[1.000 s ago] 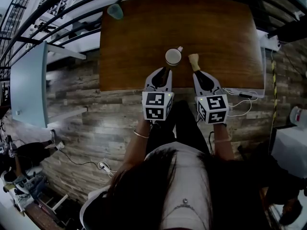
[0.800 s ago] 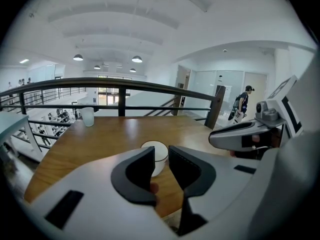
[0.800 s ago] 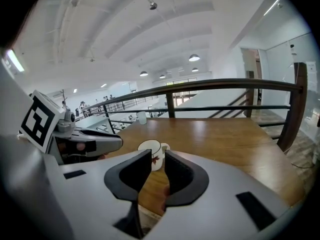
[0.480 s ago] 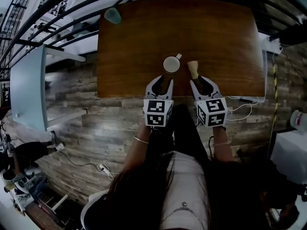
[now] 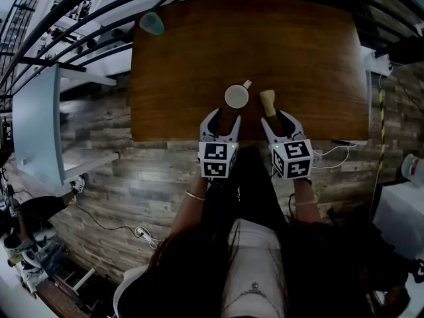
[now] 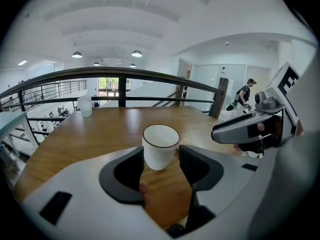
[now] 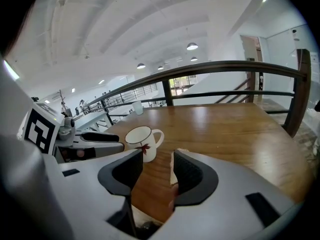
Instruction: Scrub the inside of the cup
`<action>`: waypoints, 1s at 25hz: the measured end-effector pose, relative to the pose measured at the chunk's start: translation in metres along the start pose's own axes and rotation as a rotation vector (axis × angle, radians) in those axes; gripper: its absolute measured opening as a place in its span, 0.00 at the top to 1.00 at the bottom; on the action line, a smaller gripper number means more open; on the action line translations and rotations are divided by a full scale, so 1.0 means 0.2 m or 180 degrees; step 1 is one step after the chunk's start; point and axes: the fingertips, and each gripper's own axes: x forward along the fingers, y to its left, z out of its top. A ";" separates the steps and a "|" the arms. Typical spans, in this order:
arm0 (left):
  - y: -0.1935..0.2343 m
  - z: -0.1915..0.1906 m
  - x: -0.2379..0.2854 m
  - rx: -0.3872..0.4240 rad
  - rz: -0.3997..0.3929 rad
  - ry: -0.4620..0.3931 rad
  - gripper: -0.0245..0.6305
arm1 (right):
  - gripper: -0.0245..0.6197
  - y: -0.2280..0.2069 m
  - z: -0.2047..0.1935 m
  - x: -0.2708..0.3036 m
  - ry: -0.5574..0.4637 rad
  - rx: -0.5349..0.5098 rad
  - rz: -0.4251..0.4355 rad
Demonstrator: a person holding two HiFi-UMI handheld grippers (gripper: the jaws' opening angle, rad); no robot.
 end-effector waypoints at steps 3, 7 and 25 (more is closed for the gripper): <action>-0.02 -0.04 0.04 0.0034 -0.0067 0.0053 0.62 | 0.65 -0.03 -0.02 0.02 0.0032 0.0027 -0.0005; -0.04 -0.08 0.10 0.0065 -0.0108 0.0113 0.60 | 0.62 -0.08 -0.04 0.05 0.0051 0.0043 -0.0022; -0.01 -0.15 0.27 0.0246 -0.0080 0.0054 0.45 | 0.57 -0.14 -0.17 0.21 0.0268 0.0098 -0.0034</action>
